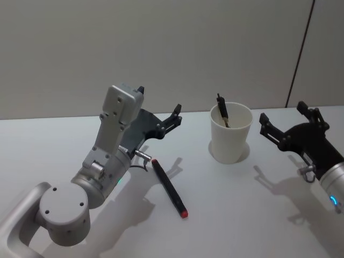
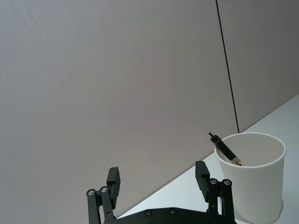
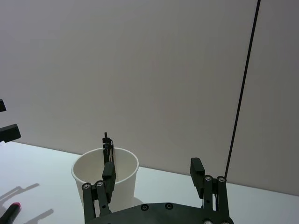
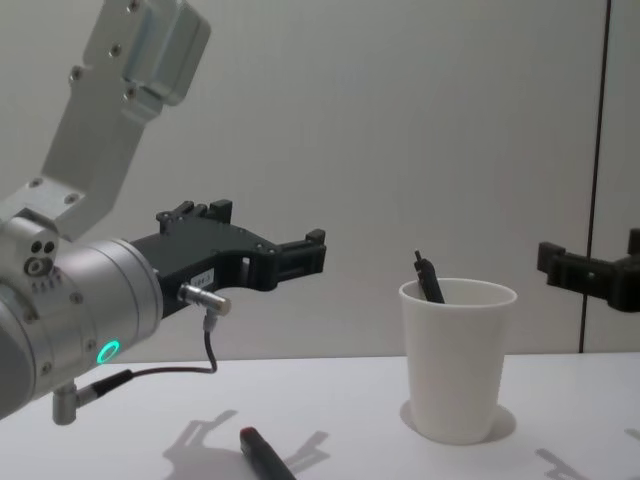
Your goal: Place the pen into the pen holder.
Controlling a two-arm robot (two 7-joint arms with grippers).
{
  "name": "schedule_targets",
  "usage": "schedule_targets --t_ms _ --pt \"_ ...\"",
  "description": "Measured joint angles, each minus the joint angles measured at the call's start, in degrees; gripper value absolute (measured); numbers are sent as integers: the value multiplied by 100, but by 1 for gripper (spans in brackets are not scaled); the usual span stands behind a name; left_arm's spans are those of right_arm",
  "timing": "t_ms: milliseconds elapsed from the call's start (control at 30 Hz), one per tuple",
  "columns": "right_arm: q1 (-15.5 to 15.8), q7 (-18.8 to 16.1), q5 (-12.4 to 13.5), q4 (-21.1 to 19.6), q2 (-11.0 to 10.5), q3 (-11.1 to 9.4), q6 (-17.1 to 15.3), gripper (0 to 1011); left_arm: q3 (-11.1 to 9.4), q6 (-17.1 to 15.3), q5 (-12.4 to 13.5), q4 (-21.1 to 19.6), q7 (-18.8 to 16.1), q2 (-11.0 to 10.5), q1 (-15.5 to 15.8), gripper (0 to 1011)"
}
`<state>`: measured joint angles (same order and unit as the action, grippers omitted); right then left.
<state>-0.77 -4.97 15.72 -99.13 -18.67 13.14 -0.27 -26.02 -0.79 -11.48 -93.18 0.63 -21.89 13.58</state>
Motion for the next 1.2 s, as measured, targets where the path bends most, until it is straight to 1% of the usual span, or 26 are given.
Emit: schedule_targets --t_ms 100,300,867,1200 --pt "93 67 45 -125 -41 -14 -100 1001 0 0 0 0 0 0 0 1001" --pt "158 115 78 -204 -67 -24 -170 1001 0 0 0 0 0 0 0 1001" --pt "161 116 78 -211 -66 -20 -171 1001 10 -13 -20 -13 56 -2 -6 1001" --pt "161 114 76 -210 -66 -20 -168 1001 31 -190 -161 -195 126 -63 -103 1001"
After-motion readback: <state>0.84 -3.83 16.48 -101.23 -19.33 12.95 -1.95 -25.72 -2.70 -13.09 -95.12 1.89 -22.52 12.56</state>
